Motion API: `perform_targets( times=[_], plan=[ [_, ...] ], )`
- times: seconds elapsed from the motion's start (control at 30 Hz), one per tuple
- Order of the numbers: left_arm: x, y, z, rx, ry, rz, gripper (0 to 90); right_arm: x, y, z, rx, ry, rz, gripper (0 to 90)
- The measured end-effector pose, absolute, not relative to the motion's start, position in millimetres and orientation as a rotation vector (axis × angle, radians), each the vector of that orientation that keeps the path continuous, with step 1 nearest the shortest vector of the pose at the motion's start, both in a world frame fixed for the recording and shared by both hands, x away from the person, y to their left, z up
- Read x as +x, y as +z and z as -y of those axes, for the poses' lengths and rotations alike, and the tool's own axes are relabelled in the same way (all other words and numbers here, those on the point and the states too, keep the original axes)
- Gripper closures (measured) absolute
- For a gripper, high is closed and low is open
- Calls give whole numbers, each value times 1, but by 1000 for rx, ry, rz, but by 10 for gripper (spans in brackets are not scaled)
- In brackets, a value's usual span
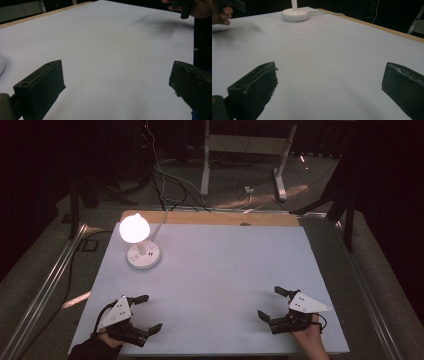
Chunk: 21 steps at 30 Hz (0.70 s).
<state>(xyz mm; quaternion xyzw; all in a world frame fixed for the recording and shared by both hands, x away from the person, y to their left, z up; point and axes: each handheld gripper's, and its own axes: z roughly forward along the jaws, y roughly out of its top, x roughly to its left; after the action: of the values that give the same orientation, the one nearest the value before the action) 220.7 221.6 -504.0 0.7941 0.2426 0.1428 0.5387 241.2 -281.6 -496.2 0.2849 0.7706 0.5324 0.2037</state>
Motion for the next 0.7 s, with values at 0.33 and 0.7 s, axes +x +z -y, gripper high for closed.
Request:
perform_targets(
  times=[0.33,0.7],
  plan=[
    [219,-504,-220,1904,330,-556,5,242,-496,279,791,1460,-2154,0],
    [218,-504,-217,1931,318,-537,5,241,-495,278,793,1457,-2158,0]
  ],
)
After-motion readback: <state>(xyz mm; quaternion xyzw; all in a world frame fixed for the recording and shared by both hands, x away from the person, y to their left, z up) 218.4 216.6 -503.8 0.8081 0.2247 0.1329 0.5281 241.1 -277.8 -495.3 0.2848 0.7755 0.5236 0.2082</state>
